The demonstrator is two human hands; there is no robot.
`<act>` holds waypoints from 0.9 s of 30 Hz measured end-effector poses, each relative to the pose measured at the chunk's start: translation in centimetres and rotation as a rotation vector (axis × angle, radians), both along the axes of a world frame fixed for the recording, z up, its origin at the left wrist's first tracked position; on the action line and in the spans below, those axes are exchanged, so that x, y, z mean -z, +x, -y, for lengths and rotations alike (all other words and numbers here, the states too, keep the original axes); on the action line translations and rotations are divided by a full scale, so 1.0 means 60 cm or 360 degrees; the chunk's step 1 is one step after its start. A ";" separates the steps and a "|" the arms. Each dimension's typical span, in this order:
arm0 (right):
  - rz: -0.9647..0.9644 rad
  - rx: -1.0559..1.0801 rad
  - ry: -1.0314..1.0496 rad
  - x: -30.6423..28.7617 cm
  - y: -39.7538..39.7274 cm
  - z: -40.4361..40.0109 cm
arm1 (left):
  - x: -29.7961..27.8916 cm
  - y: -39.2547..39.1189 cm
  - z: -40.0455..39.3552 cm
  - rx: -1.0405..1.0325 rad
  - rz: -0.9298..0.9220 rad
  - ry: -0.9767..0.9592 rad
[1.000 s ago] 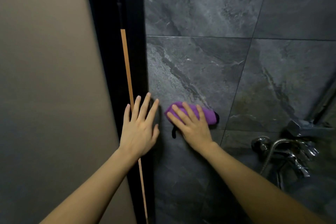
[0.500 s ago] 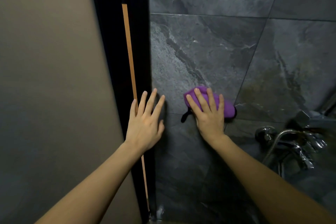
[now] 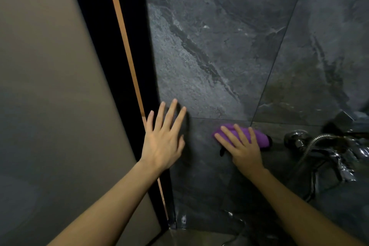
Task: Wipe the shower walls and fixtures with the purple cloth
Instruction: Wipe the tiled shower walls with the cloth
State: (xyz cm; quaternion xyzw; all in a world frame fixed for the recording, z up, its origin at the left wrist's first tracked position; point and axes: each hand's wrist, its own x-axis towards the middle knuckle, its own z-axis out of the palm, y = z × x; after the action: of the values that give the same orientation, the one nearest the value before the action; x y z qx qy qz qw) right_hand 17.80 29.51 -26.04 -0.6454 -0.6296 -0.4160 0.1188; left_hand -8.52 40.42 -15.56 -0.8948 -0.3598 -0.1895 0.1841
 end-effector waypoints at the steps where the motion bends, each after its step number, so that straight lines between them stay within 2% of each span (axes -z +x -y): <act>1: -0.0094 0.0010 0.0091 -0.019 -0.006 -0.006 | -0.001 0.001 0.001 -0.0004 0.0012 0.0003; 3: -0.0180 -0.0017 0.0228 -0.063 -0.028 -0.030 | 0.001 0.002 0.003 -0.0014 0.0042 0.0000; 6: -0.0120 -0.0108 0.0276 -0.100 -0.071 -0.072 | 0.006 0.004 0.007 -0.0051 0.0083 -0.0006; 12: 0.0340 -0.0242 -0.0103 -0.062 -0.050 -0.061 | -0.012 0.011 0.017 -0.0044 0.0140 0.0061; 16: 0.0299 -0.0009 -0.0202 -0.097 0.014 0.014 | -0.047 0.020 0.017 -0.0004 0.0201 0.0101; 20: 0.0148 0.0112 -0.0085 -0.218 0.045 0.041 | -0.089 0.053 0.027 0.0122 0.0275 0.0095; 24: 0.0327 0.0035 -0.0038 -0.363 0.063 0.038 | -0.157 0.094 0.035 0.0227 0.0322 0.0152; 27: 0.0226 0.0096 0.0216 -0.454 0.082 0.040 | -0.213 0.119 0.036 0.0287 0.0373 0.0223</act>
State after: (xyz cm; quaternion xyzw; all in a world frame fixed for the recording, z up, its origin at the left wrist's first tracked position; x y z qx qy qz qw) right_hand 22.72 27.11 1.20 -0.6234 -0.5872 -0.5056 0.1047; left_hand -1.35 38.28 -2.76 -0.8802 -0.2829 -0.3332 0.1851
